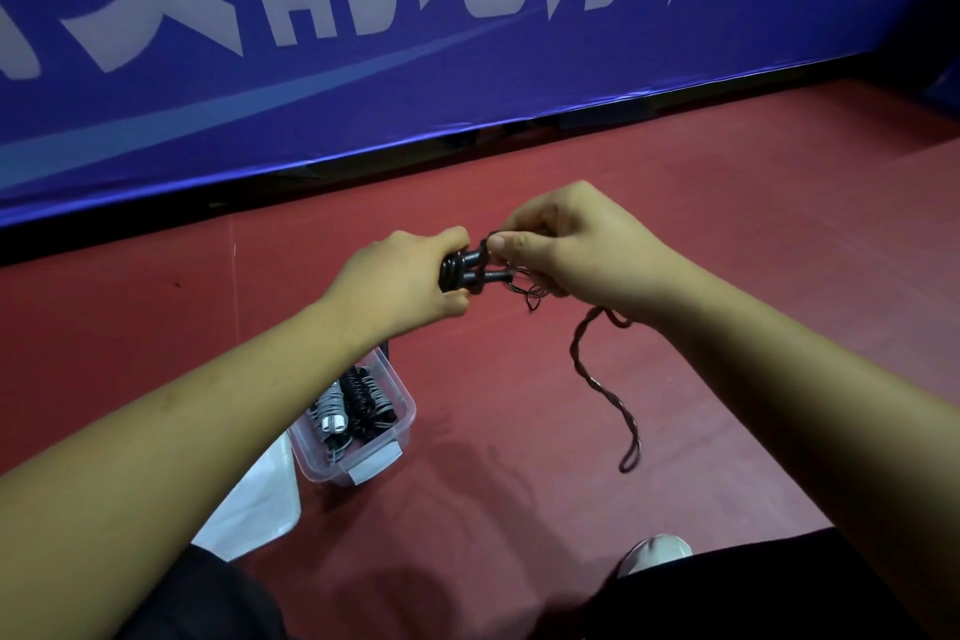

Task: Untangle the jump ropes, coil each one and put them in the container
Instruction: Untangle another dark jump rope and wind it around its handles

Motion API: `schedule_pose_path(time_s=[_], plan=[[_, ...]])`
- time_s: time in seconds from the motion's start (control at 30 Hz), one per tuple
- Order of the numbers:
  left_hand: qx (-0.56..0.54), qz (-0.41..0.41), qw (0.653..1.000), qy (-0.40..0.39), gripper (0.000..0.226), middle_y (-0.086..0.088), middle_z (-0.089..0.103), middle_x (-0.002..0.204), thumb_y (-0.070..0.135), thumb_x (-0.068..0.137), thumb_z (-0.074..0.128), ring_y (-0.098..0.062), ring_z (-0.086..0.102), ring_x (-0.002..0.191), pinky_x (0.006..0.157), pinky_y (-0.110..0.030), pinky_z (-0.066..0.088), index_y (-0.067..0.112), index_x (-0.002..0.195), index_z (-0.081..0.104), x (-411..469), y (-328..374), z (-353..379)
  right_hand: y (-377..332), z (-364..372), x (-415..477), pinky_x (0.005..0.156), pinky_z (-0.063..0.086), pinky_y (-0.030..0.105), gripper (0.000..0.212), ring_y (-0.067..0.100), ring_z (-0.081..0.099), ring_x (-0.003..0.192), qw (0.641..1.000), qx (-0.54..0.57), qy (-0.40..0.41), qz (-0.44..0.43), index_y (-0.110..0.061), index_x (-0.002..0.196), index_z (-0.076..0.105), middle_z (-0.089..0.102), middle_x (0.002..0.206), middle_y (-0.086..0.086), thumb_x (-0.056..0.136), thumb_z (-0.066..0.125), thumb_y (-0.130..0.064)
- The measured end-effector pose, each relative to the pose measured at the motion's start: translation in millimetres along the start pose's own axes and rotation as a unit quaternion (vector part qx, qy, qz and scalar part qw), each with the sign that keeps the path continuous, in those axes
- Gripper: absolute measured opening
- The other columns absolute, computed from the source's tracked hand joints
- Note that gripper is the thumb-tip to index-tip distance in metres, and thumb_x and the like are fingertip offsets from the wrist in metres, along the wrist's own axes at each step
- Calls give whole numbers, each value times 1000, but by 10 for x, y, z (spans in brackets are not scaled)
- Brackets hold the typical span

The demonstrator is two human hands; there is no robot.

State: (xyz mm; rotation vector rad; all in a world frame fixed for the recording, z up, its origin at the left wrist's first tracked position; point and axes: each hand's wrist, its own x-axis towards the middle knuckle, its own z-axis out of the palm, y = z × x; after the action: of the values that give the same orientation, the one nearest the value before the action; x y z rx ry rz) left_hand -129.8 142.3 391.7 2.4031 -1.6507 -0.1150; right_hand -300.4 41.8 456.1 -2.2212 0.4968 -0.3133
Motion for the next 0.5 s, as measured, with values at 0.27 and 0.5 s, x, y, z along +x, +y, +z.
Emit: schedule_pose_path(time_s=[0.27, 0.5], plan=[[-12, 70, 997, -19, 33, 16, 50, 64, 79, 75, 55, -15, 52, 67, 55, -28, 36, 47, 82, 50, -80, 163, 13, 107, -81, 73, 48, 33, 19, 19, 5, 42, 48, 996, -71, 33, -43, -16, 82, 72, 53, 57, -6, 97, 64, -25], [-94, 199, 972, -82, 28, 15, 55, 65, 54, 83, 68, -3, 55, 63, 58, -30, 44, 46, 86, 41, -79, 85, -68, 329, -200, 162, 51, 39, 16, 22, 1, 53, 55, 990, -121, 55, -40, -9, 92, 76, 64, 66, -6, 93, 69, -31]])
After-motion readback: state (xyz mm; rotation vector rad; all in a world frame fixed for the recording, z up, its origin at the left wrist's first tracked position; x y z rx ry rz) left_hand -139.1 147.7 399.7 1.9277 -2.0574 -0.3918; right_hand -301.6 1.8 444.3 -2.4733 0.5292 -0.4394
